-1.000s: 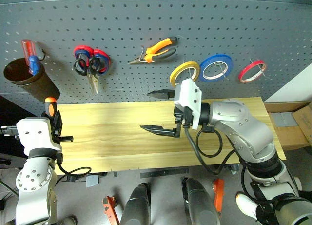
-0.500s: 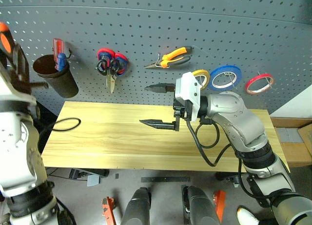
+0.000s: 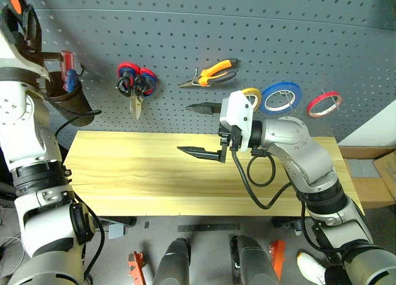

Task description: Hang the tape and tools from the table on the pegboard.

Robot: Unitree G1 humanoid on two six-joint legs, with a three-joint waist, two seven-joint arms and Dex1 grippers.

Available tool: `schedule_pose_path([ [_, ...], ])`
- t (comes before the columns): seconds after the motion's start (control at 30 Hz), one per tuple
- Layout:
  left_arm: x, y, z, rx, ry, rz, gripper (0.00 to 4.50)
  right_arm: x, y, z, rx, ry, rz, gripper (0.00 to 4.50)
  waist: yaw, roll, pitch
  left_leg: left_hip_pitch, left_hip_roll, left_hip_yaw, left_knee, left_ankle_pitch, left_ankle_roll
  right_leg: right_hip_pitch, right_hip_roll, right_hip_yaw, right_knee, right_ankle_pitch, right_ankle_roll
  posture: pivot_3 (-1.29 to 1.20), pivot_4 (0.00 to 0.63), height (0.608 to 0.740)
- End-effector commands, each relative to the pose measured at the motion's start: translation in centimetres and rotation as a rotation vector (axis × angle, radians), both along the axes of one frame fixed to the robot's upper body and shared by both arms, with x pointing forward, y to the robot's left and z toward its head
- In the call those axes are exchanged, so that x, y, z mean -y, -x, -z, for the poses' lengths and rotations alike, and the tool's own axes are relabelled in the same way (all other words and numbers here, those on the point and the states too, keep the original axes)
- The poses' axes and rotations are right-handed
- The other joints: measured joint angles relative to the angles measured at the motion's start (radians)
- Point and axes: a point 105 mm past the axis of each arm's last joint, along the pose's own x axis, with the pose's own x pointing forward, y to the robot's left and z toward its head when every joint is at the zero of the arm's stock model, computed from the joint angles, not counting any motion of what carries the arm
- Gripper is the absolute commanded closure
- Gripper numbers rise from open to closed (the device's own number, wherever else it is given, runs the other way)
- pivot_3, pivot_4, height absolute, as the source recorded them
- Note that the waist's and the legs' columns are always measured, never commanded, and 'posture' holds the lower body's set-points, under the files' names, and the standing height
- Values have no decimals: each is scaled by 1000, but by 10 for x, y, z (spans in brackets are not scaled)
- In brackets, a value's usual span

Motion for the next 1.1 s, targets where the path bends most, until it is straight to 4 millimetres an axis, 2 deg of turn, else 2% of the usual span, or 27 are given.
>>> schedule_pose_path([
  [0.03, 2, -2, 5, 36, -4, -6, 3594, 0, 8, -6, 46, -3, -7, 0, -4, 0, 0, 0, 0, 0, 0, 0, 0, 0, 0, 0, 0, 0, 0, -21, 183, 740],
  [0.17, -1, 2, 15, 46, 17, -26, 3594, 2, 10, -6, 44, 3, 2, 0, -22, 0, 0, 0, 0, 0, 0, 0, 0, -1, 0, 0, 2, 0, 0, -36, 191, 740],
  [0.27, -13, 16, 22, 66, 53, -78, 3594, 4, 9, -4, 40, 9, 16, 0, -36, 0, 0, 0, 0, 0, 1, 0, 0, -1, 0, 0, 3, 0, 0, -40, 196, 740],
  [0.4, -20, 28, 27, 75, 74, -123, 3594, 5, 9, -4, 36, 12, 22, 0, -47, 0, 0, 0, 0, 0, 1, 0, 0, -2, -1, 0, 4, 0, 0, -34, 197, 740],
  [0.73, -20, 37, 26, 105, 97, -146, 283, 5, 6, -2, 36, 15, 29, 0, -42, 0, 0, 0, 0, -1, 3, 0, 0, -1, 0, 0, 5, 0, 0, -31, 190, 740],
  [0.77, -18, 37, 25, 112, 99, -141, 31, 6, 6, -2, 36, 15, 33, 0, -42, 0, 0, 0, 0, -1, 3, 0, 0, -1, 0, 0, 5, 0, -1, -33, 187, 740],
  [0.8, -17, 38, 24, 117, 100, -137, 31, 6, 6, -1, 37, 16, 35, 0, -41, 0, 0, 0, 0, -1, 3, 0, 0, -1, 0, 0, 5, 0, -1, -33, 186, 740],
  [0.9, 0, 36, 17, 133, 79, -93, 31, 8, 4, -1, 39, 12, 49, 0, -42, 0, 0, 0, 0, -1, 3, 0, 0, -1, 0, 0, 5, 0, -1, -38, 182, 740],
  [0.97, 18, 35, 8, 150, 52, -37, 31, 11, 2, -1, 42, 9, 64, 0, -42, 0, -1, 0, 0, 0, 3, 0, 0, -1, 0, 0, 5, 0, -1, -39, 177, 740],
  [1.1, 70, 37, -5, 165, -61, 129, 31, 22, 0, -1, 38, -15, 101, 0, -36, -1, -9, 0, 0, 0, 3, 0, 0, -1, -1, 0, 5, 0, -1, -33, 168, 740],
])
